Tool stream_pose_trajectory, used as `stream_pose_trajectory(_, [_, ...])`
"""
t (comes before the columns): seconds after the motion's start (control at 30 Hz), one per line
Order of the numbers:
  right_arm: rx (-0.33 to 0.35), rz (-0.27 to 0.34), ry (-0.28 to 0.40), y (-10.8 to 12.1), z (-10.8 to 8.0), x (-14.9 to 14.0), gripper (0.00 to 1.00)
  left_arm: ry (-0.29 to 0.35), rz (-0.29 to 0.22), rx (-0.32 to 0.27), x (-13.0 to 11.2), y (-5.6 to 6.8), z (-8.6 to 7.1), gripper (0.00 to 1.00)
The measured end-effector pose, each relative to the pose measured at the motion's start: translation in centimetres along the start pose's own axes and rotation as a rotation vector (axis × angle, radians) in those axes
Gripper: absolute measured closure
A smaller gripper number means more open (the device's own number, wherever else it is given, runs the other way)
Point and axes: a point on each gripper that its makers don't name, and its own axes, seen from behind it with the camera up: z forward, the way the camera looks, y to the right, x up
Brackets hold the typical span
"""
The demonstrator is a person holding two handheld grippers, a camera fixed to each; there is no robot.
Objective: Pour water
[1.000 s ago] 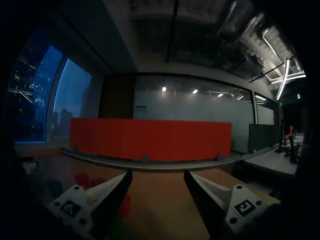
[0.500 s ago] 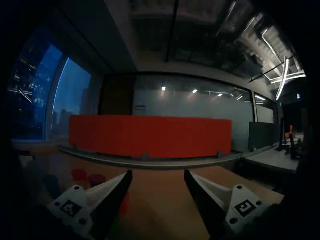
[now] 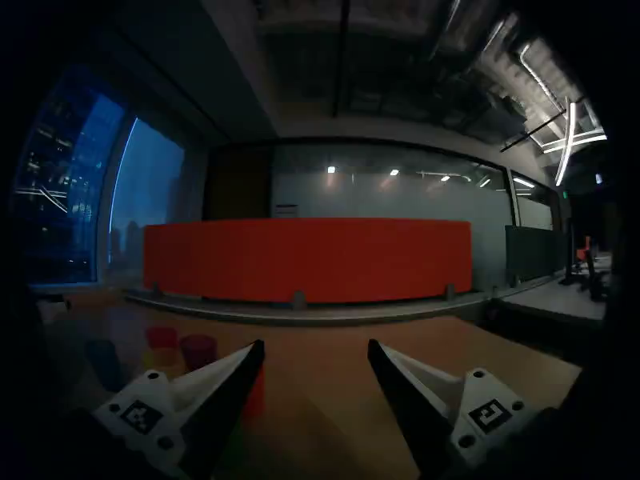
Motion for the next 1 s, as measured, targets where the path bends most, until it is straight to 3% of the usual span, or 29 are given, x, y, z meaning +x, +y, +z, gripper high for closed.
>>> stream_pose_trajectory(1.0, [-0.029,0.012,-0.041,1.6,0.2,-2.7,0.00,0.000,0.000,0.000,0.1,0.0,0.0,0.13])
